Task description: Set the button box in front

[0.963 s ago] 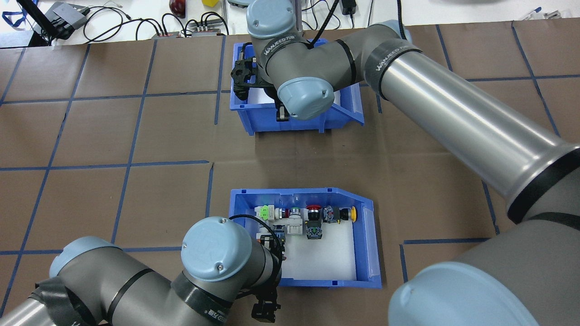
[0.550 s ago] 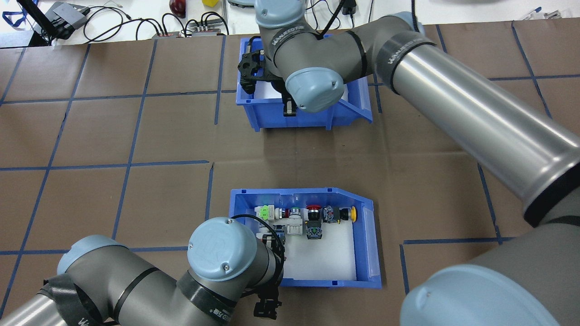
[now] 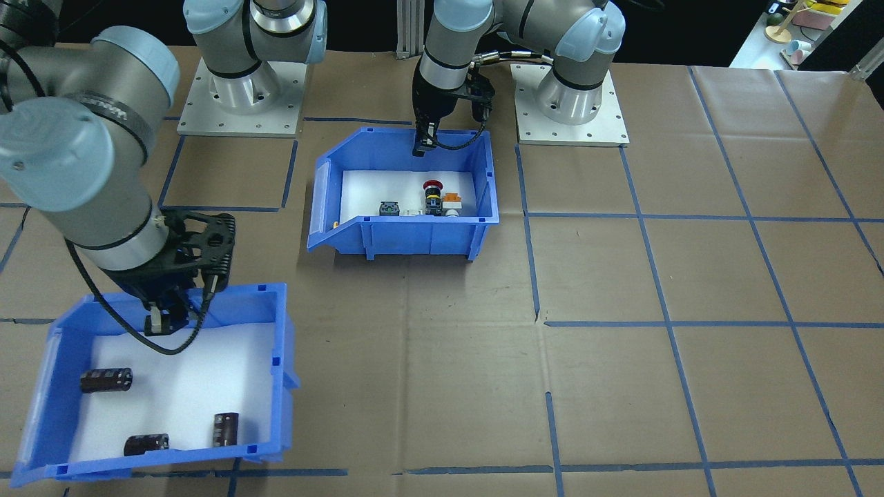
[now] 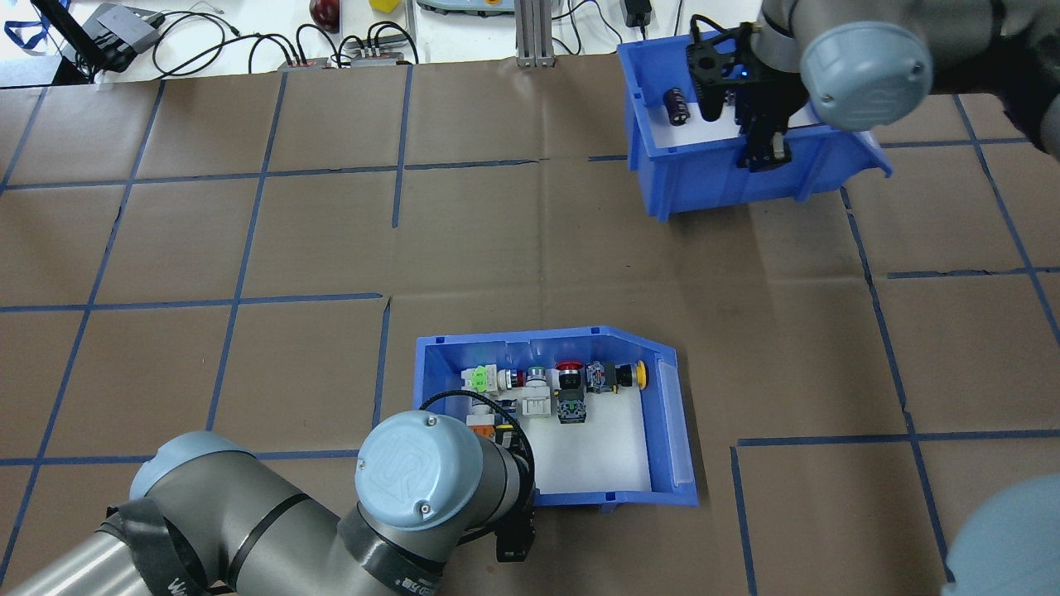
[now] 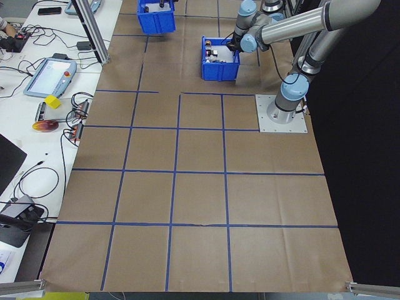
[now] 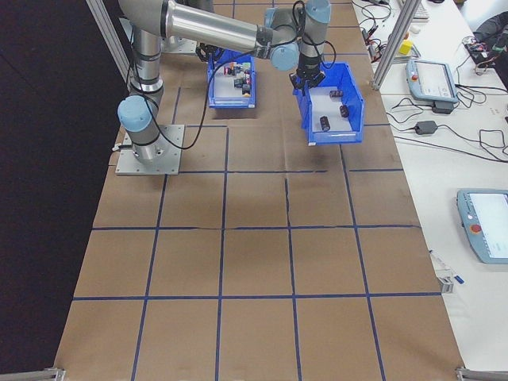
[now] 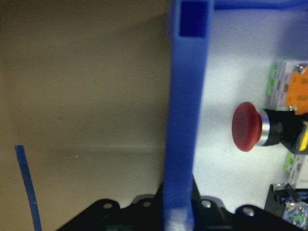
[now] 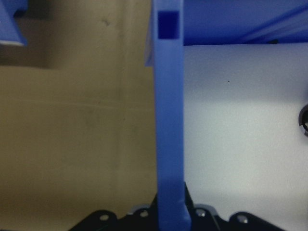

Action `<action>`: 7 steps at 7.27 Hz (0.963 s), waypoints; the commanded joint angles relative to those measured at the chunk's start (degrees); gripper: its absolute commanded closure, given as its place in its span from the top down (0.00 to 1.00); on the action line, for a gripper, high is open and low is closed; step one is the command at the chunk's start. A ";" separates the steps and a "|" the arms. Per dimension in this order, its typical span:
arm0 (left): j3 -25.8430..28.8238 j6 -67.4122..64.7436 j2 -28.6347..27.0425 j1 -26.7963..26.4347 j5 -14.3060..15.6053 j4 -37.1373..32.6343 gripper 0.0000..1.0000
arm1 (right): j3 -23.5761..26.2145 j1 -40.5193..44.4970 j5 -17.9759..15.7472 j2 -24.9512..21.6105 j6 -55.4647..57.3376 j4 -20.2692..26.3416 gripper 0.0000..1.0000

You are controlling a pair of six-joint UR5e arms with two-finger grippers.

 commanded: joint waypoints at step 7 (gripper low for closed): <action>31.79 18.88 -23.91 19.66 -0.31 -9.46 0.00 | 16.25 -11.56 0.21 -12.94 -9.22 -1.36 0.11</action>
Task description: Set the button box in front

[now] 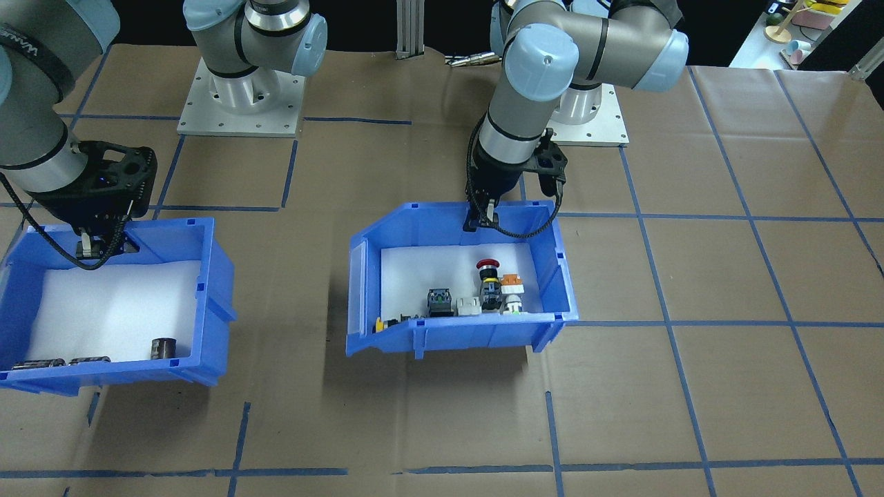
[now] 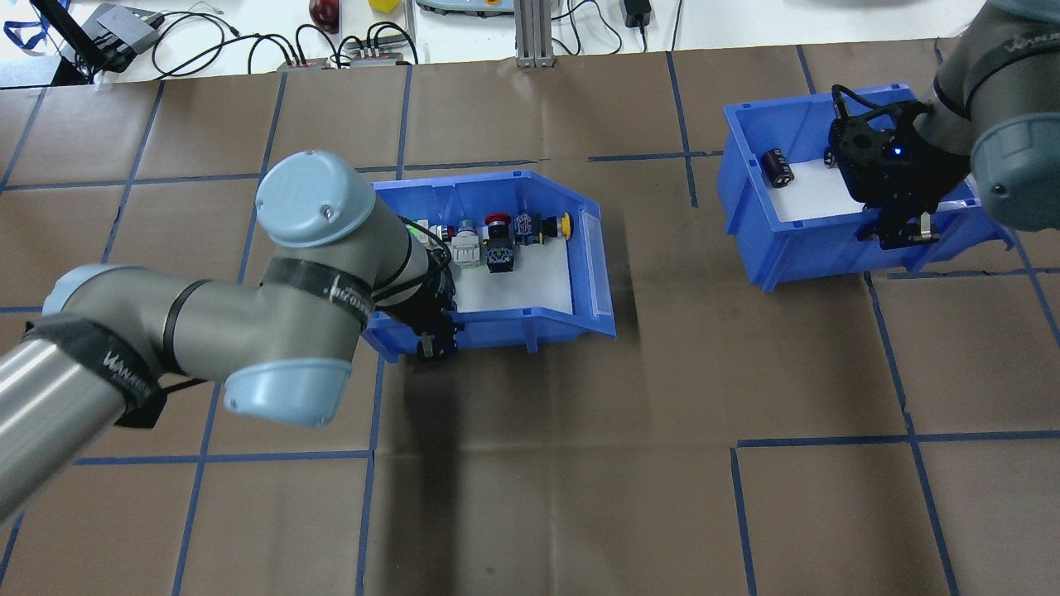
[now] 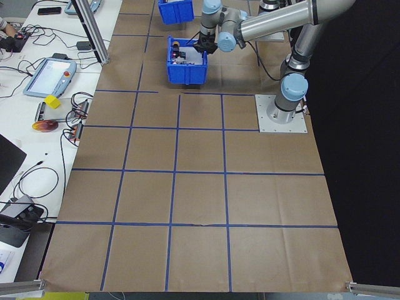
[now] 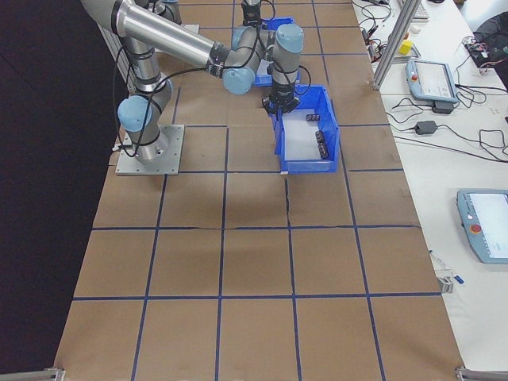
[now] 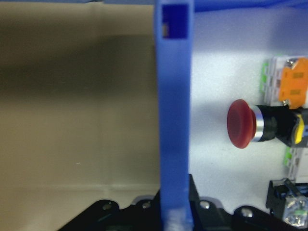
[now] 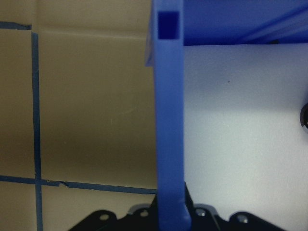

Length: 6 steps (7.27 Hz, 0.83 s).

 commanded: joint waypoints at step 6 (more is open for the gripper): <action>28.44 -0.81 -25.89 -2.30 -2.07 0.08 0.16 | 2.42 -0.21 0.04 -1.15 0.19 -2.05 0.11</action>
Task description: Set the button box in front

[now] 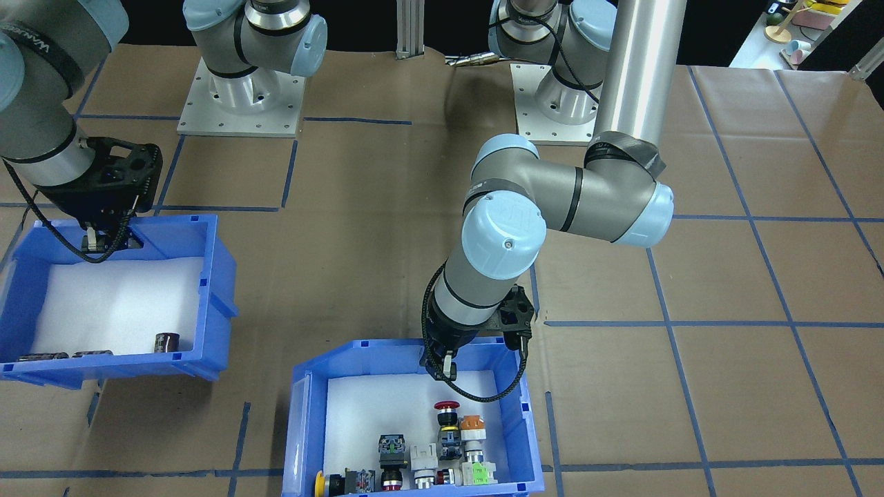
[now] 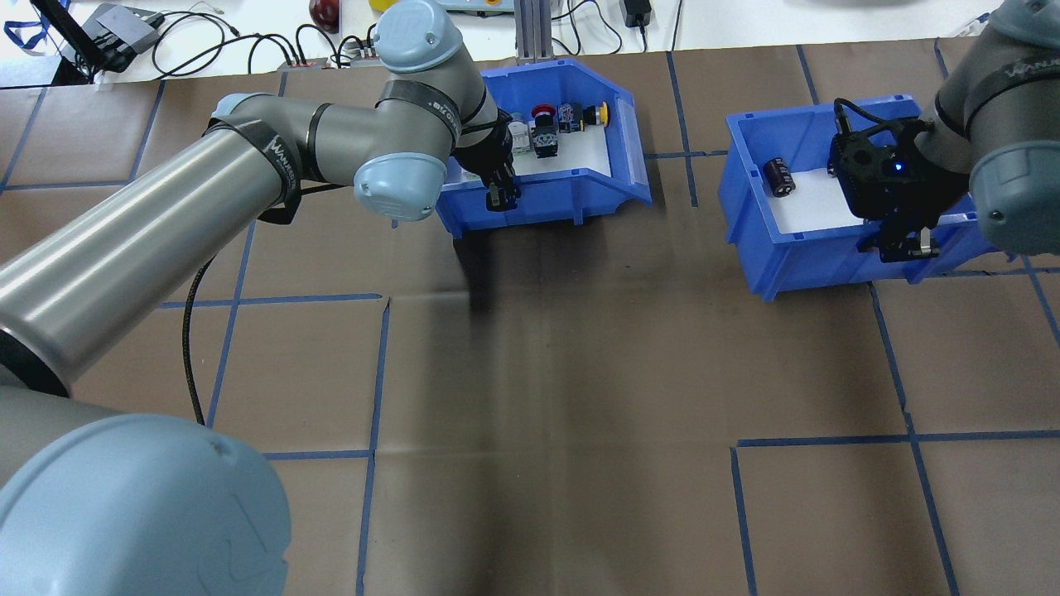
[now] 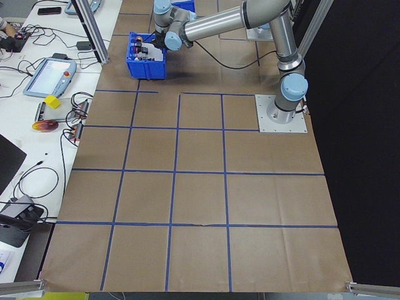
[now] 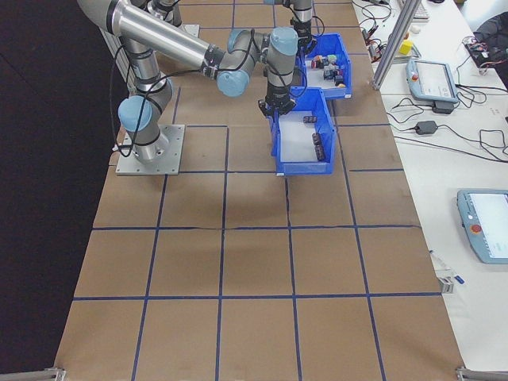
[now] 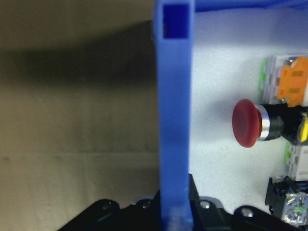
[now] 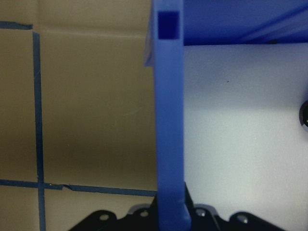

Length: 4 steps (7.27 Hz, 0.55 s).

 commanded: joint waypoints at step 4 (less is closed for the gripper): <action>0.44 2.12 2.73 -1.88 1.85 -1.30 0.96 | 1.59 -0.09 -0.18 -2.01 0.18 0.76 0.11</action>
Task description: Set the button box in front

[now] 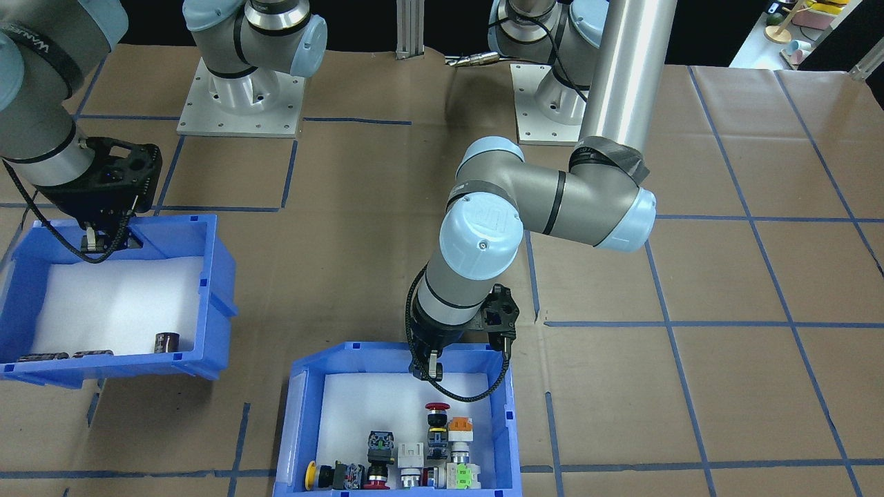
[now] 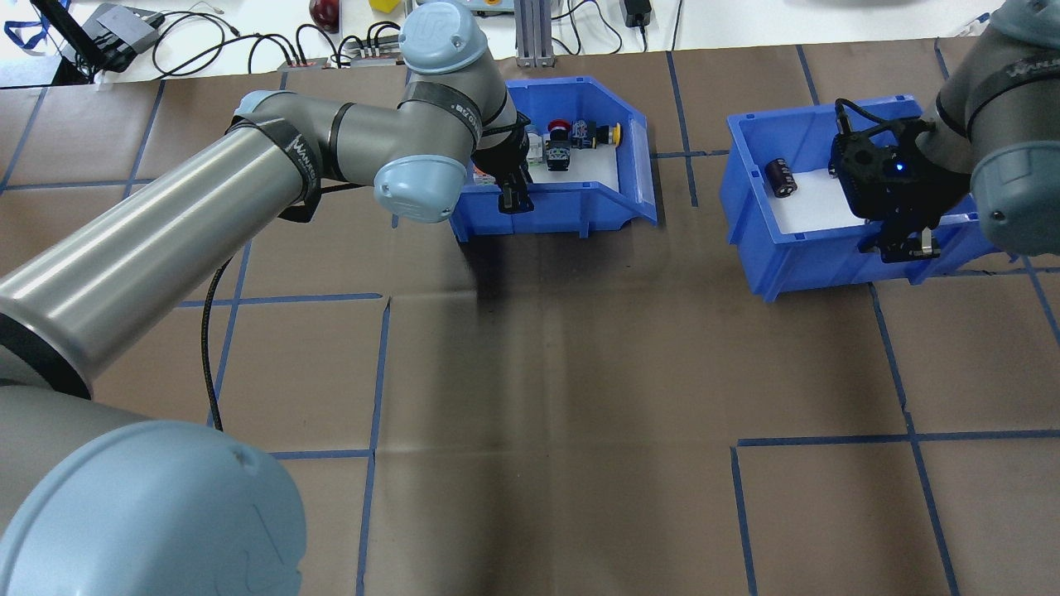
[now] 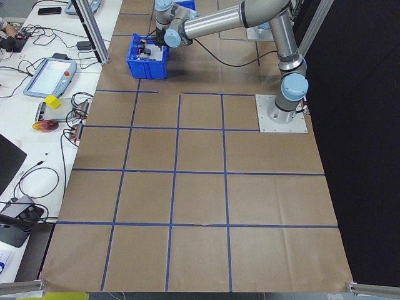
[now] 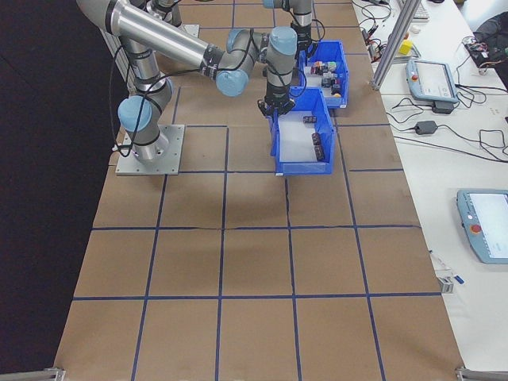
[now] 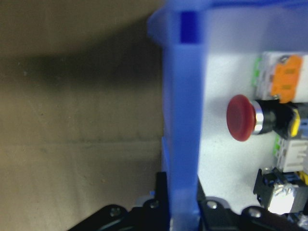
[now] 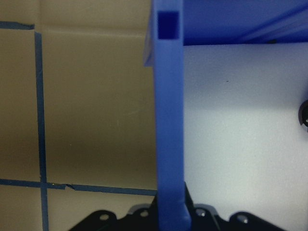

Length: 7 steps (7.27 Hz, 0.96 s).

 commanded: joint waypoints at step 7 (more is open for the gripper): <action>-1.91 75.49 32.24 12.90 6.01 -38.67 0.99 | 19.65 4.80 3.15 -18.94 8.44 -0.20 0.12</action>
